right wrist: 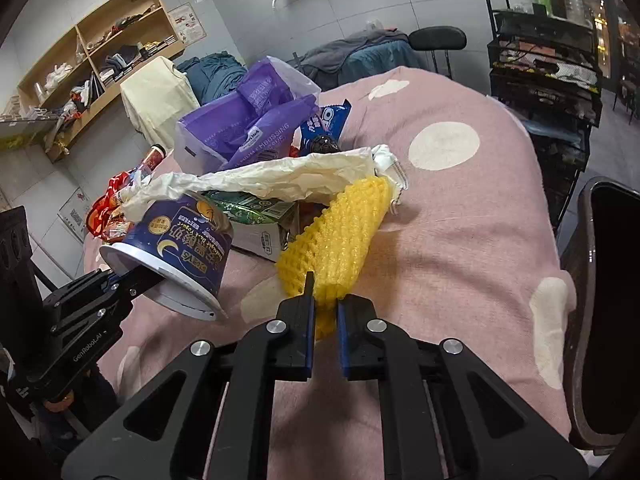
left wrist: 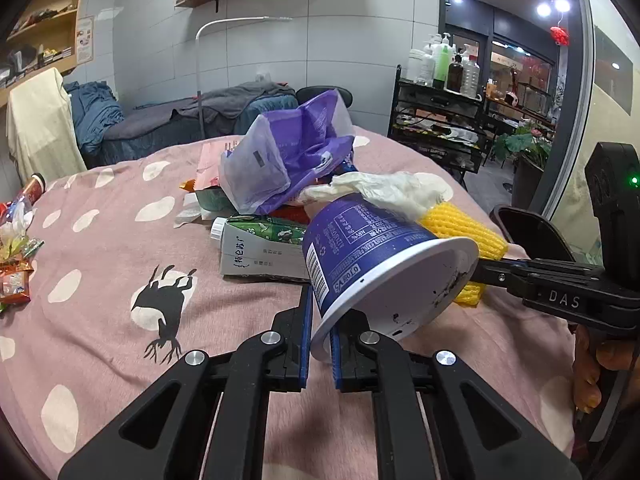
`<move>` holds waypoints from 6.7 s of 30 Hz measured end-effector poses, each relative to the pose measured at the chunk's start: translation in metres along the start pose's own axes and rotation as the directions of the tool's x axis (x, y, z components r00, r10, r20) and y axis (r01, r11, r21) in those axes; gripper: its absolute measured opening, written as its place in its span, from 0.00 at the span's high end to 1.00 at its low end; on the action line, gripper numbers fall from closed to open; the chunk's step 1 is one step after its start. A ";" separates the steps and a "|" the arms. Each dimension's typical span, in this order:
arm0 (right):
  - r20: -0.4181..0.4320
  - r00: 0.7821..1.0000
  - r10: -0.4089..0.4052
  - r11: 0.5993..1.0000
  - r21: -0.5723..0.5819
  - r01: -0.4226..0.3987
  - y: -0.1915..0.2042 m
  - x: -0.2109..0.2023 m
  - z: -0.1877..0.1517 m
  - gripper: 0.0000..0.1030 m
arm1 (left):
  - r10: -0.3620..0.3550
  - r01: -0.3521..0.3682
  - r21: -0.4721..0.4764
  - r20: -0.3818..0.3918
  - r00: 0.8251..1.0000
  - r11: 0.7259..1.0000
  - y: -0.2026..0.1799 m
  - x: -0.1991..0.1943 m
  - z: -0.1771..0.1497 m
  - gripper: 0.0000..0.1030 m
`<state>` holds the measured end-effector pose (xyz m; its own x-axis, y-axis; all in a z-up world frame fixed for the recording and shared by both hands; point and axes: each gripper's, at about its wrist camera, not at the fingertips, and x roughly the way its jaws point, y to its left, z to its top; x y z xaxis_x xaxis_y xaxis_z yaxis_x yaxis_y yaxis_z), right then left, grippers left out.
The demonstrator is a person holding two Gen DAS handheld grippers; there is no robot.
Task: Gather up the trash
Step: 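Grasp the blue yogurt cup with the left tool while the right tool grasps the yellow mesh net, then carry both items over the black bin and open both tools to drop them, then return both tools to the trash pile on the bedspread, then grasp the crumpled white paper with the left tool while the right tool grasps the white foil wrapper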
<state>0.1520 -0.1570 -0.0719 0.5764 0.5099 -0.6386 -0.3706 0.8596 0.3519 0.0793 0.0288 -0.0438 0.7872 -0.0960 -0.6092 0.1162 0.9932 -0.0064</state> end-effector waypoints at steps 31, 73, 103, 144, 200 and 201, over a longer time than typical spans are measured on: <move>0.261 0.859 -0.442 0.891 0.243 0.384 -0.118 -0.133 -0.028 0.90 | -0.337 0.329 0.118 0.063 0.939 0.937 -0.108 0.001 0.043 0.92; 0.212 0.630 -0.747 0.612 0.587 0.529 -0.209 -0.193 -0.070 0.12 | -0.450 0.506 0.245 -0.250 0.857 0.827 -0.255 0.095 0.067 0.92; 0.282 0.646 -0.709 0.651 0.613 0.447 -0.209 -0.222 -0.072 0.06 | -0.316 0.455 0.388 -0.372 0.873 0.801 -0.320 0.143 0.050 0.24; 0.378 0.856 -0.353 0.926 0.270 0.263 -0.105 -0.127 -0.014 0.05 | -0.116 0.101 0.097 0.158 0.981 0.990 -0.075 -0.013 0.042 0.05; -0.101 0.982 -0.161 0.981 -0.127 0.148 -0.029 0.065 0.074 0.54 | -0.315 0.316 -0.093 0.030 0.949 0.944 0.012 0.013 0.022 0.91; -0.120 0.979 -0.164 0.979 -0.138 0.147 -0.028 0.071 0.075 0.59 | -0.310 0.312 -0.088 0.035 0.950 0.946 0.011 0.012 0.022 0.92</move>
<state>0.2579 -0.1420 -0.0753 0.5374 0.3542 -0.7653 -0.3788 0.9122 0.1562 0.1034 0.0376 -0.0338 0.7334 -0.4012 -0.5488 0.3018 0.9155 -0.2659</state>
